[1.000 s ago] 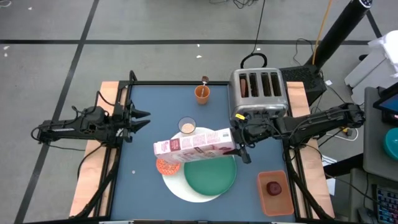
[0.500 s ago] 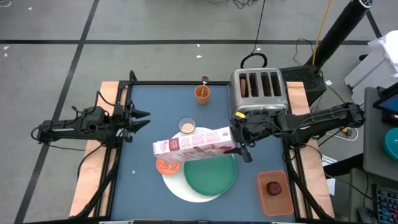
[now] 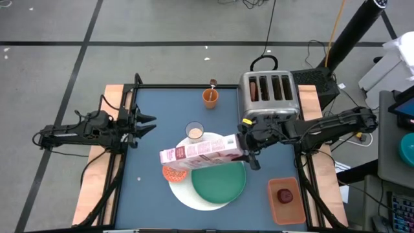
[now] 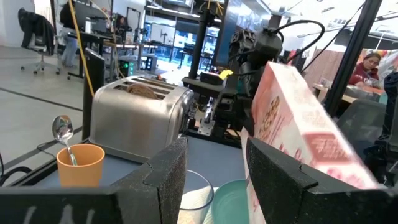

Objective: Arrange a breakfast setting
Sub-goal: Pour the cereal from the cereal box into the orange bowl

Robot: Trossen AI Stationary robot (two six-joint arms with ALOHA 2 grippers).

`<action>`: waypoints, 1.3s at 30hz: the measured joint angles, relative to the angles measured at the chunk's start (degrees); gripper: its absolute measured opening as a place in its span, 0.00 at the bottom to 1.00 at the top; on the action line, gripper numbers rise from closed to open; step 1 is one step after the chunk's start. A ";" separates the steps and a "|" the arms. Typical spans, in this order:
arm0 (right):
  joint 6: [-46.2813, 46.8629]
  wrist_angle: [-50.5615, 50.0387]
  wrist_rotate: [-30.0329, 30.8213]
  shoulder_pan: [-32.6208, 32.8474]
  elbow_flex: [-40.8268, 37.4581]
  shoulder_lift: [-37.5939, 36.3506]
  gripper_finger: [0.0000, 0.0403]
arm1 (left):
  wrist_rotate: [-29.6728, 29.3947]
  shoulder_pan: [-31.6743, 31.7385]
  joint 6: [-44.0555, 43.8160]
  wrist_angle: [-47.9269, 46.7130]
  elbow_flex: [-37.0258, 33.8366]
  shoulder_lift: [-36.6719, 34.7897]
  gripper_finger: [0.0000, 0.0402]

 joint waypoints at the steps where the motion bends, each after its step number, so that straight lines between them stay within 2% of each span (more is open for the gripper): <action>1: -0.11 0.18 0.04 0.00 -0.02 0.08 0.56 | 0.02 0.00 0.07 -0.03 0.00 0.02 0.43; 39: -1.24 1.88 0.05 0.00 0.00 0.11 0.56 | 0.02 0.00 0.01 -0.04 0.00 0.02 0.43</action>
